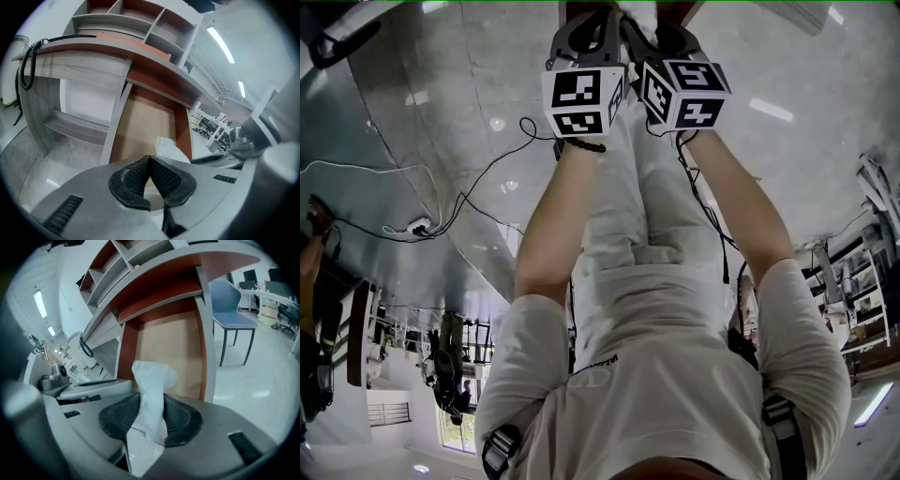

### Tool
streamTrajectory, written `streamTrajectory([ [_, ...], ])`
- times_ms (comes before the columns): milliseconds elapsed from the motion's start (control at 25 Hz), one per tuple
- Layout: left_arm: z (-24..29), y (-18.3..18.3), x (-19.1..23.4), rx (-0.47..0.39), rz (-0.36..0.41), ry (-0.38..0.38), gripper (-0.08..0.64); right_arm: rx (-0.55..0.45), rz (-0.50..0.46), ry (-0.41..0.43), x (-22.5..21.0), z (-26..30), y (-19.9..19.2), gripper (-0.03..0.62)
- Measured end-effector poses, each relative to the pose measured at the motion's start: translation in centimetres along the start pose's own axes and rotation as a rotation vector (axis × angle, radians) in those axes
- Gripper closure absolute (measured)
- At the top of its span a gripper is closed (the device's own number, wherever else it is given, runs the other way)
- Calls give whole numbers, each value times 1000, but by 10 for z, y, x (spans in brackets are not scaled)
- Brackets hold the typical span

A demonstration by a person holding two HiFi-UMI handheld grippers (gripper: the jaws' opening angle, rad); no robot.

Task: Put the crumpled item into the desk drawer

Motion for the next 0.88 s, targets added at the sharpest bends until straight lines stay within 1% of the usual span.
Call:
streamTrajectory([
  [240, -2, -2, -2, -1, -3, 0, 561, -1, -2, -3, -3, -2, 0, 446],
  [320, -2, -3, -4, 0, -6, 0, 561, 4, -2, 0, -4, -3, 0, 417],
  [560, 0, -7, -2, 4, -2, -5, 561, 4, 3, 2, -4, 2, -4, 417],
  [880, -2, 0, 1, -5, -3, 4, 561, -6, 2, 9, -1, -4, 1, 417],
])
Point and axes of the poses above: the fingertips, and each gripper's own axes: z forward along the fingers, x to its left, y out of its top, the point moved 3 cm from there along -z, backward along the fingers, and after that the axes turned 3 degrees about -y, right-handed, at the moved point
